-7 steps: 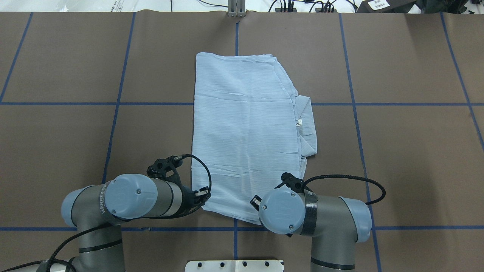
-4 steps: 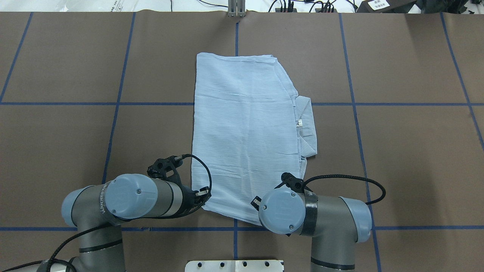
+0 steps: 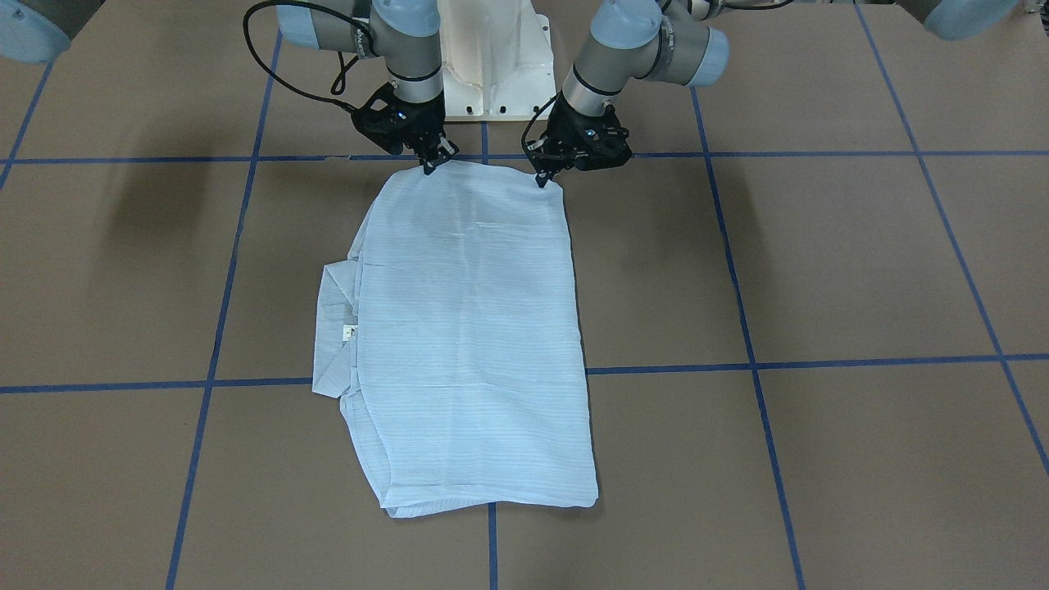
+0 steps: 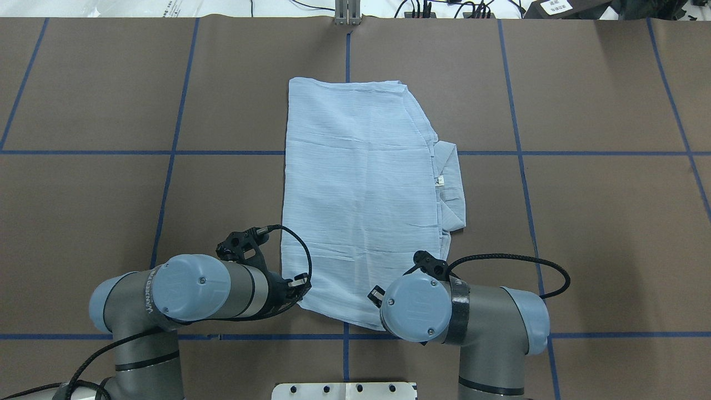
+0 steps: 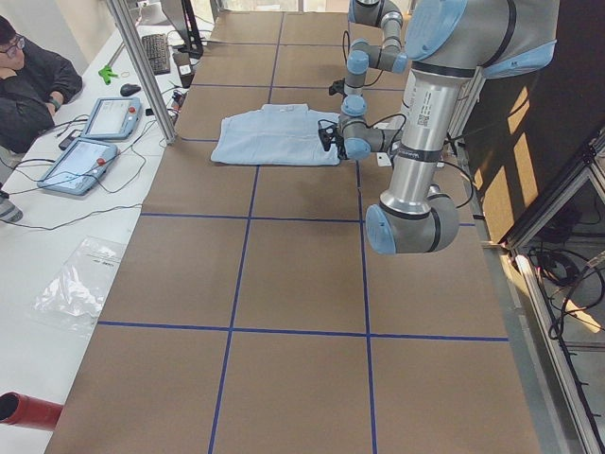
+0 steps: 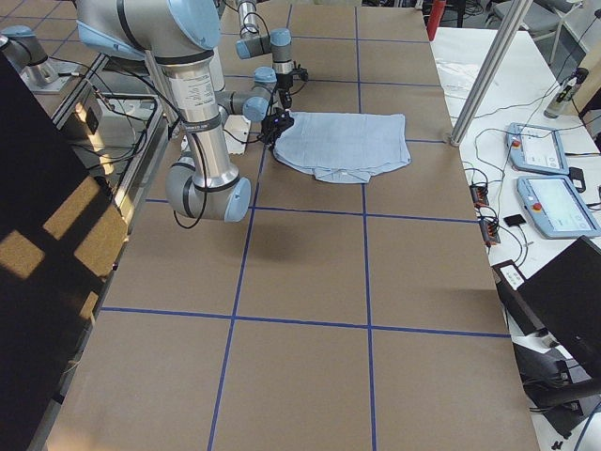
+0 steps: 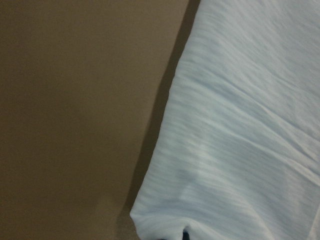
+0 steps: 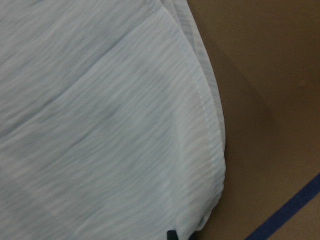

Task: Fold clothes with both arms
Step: 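Pull both grippers slightly toward the robot along the shirt's near edge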

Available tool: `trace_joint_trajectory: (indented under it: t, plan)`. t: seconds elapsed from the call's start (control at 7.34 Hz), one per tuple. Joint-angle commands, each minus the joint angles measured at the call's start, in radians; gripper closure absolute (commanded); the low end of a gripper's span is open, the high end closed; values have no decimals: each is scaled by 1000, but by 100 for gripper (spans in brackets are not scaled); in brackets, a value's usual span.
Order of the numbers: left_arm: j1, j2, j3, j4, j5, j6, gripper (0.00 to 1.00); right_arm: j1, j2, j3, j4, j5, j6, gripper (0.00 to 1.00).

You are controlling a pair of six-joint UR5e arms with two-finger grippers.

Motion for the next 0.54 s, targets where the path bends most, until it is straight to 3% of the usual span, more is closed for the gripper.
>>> trace_joint_trajectory:
  t: [0.0, 0.41]
  plan:
    - [-2, 1, -15, 3, -5, 2, 100, 8, -9, 27, -1, 6, -6, 100]
    - [-1, 15, -79, 8, -9, 2, 100, 11, -20, 58, -1, 11, -13, 100]
